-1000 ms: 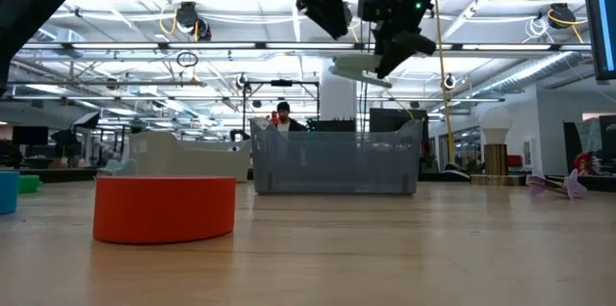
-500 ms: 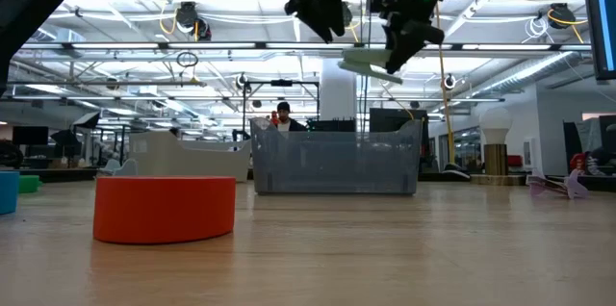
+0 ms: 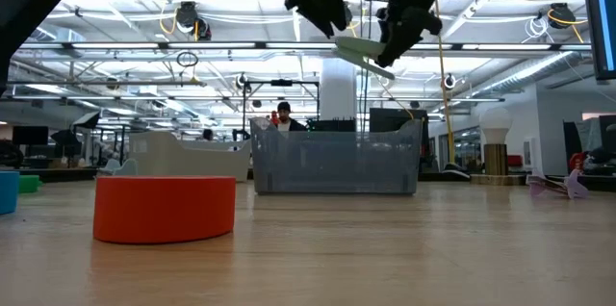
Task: Pick and place Stapler, Stapler remover, tape
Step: Put the light green stapler into the white bin
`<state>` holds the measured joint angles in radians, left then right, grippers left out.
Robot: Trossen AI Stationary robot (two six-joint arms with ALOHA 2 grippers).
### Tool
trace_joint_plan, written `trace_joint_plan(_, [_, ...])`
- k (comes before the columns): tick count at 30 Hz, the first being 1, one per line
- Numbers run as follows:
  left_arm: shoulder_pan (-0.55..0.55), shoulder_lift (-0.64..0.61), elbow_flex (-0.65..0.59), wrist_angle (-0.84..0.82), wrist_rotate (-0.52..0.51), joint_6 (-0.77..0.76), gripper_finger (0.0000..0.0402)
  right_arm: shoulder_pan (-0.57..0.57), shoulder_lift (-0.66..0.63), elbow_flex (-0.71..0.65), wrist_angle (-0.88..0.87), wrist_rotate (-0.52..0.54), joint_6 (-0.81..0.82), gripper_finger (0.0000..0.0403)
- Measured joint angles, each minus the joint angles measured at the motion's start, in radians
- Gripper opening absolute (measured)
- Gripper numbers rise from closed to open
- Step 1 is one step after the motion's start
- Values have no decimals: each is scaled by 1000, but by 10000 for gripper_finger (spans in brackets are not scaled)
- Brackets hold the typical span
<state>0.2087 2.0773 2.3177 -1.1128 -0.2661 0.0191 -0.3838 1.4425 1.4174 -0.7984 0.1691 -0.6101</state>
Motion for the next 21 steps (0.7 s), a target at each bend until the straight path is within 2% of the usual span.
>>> trace_joint_plan(13, [-12, -3, -36, 0, -1, -21, 223, 64, 0, 0, 111, -14, 12, 112])
trace_joint_plan(21, [-9, -4, -36, 2, 6, 5, 223, 104, 0, 0, 128, 35, 8, 112])
